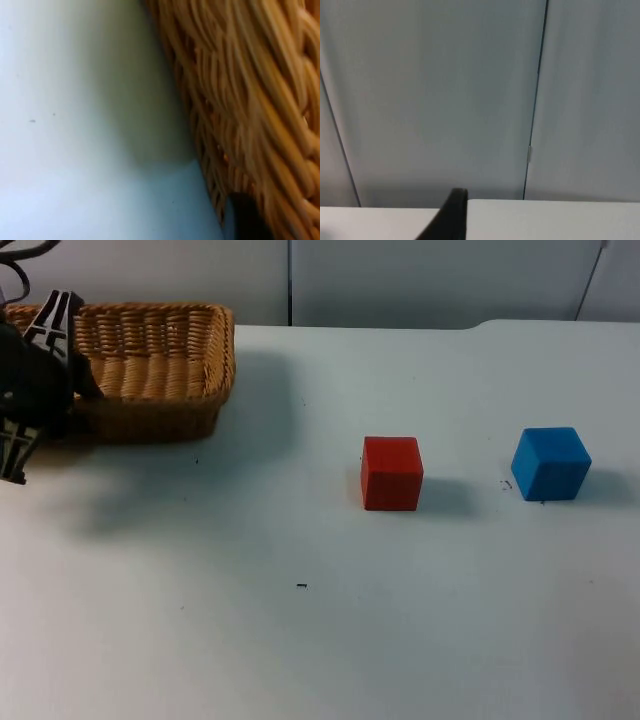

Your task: Pick up the basket with the left hand and place the blue cube into the basket with the right hand.

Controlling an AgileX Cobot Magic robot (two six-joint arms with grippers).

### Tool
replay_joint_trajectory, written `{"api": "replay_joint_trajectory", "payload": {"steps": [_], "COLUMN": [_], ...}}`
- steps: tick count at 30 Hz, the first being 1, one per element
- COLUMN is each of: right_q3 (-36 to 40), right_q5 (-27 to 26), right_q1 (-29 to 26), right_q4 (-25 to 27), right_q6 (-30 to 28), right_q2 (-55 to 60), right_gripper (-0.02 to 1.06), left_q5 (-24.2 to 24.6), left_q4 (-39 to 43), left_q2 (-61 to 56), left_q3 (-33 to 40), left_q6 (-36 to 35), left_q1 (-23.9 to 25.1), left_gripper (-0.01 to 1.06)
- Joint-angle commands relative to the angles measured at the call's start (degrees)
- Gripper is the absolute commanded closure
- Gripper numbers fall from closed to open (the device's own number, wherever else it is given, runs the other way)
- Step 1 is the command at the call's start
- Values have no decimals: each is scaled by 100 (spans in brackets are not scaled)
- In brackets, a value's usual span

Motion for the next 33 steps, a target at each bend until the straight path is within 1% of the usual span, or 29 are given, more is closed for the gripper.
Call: {"api": "replay_joint_trajectory", "payload": {"steps": [1, 2, 3, 5, 6, 11, 17, 25, 28, 29, 31, 33], "right_q3": [-52, -52, -52, -52, -52, -52, -52, -52, -52, -52, -52, -42], "right_q5": [-86, -86, -86, -86, -86, -128, -128, -53, -40, -40, -13, -3], "right_q1": [-43, -43, -43, -43, -43, -43, -43, -43, -43, -43, -43, -43], "right_q4": [22, 22, 22, 22, 22, 22, 22, 22, 22, 22, 22, 22], "right_q6": [-42, -42, -42, -42, -42, -42, -42, -42, -42, -42, -42, -42], "right_q2": [5, 5, 5, 5, 5, 5, 5, 5, 5, 5, 5, 5], "right_gripper": [0, 0, 0, 0, 0, 0, 0, 0, 0, 0, 0, 0], "left_q5": [-368, -368, -497, -778, -863, -1092, -1105, -1144, -1364, -1364, -1494, -1518], "left_q4": [-44, -44, -44, -44, -44, -44, -44, -44, -44, -44, -44, -44], "left_q2": [7, 7, 7, 7, 7, 7, -92, -672, -1358, -1358, -1794, -2303], "left_q3": [-39, -39, -39, -39, -39, -39, -39, 91, 456, 456, 796, 1132], "left_q6": [-141, -141, -141, -150, -150, -316, -594, -634, -712, -712, -725, -700], "left_q1": [-215, -215, -276, -394, -446, -599, -614, -641, -715, -715, -728, -728], "left_gripper": [87, 87, 90, 101, 105, 105, 105, 105, 105, 105, 105, 105]}}
